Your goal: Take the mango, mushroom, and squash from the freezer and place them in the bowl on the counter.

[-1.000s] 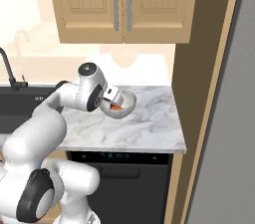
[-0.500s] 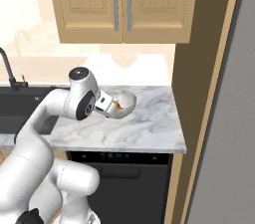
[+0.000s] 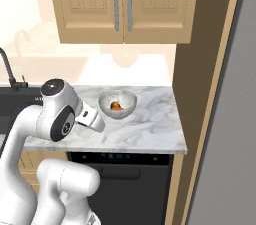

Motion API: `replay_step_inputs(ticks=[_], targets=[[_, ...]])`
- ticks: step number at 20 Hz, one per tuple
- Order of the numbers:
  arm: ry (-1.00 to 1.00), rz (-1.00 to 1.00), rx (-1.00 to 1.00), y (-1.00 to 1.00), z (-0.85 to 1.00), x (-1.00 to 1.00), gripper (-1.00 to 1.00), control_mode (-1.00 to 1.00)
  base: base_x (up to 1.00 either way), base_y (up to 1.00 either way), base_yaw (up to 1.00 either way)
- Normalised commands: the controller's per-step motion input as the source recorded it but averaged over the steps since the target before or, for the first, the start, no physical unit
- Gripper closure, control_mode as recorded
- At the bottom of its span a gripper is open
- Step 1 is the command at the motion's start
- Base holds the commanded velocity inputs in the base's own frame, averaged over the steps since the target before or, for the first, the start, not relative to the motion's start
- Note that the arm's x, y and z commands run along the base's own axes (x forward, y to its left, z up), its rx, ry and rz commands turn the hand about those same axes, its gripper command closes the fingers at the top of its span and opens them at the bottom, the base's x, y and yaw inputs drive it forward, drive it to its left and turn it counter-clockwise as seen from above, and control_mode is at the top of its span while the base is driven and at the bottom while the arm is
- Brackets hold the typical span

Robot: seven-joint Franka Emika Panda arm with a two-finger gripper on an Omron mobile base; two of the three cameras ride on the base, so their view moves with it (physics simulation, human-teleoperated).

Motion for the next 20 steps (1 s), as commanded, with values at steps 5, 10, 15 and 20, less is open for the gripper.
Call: replay_step_inputs(ticks=[5, 10, 15, 20], targets=[[0.0, 0.05, 0.0, 0.03, 0.13, -0.61, -1.0, -1.0, 0.0, 0.0, 0.0], [0.0, 0.07, -0.01, 0.0, 0.13, -0.4, -1.0, -1.0, 0.0, 0.0, 0.0], [0.0, 0.0, -0.1, 0.0, 0.01, -0.16, -1.0, -1.0, 0.0, 0.0, 0.0], [0.0, 0.02, -0.06, 0.1, -0.04, -0.11, -1.0, -1.0, 0.0, 0.0, 0.0]])
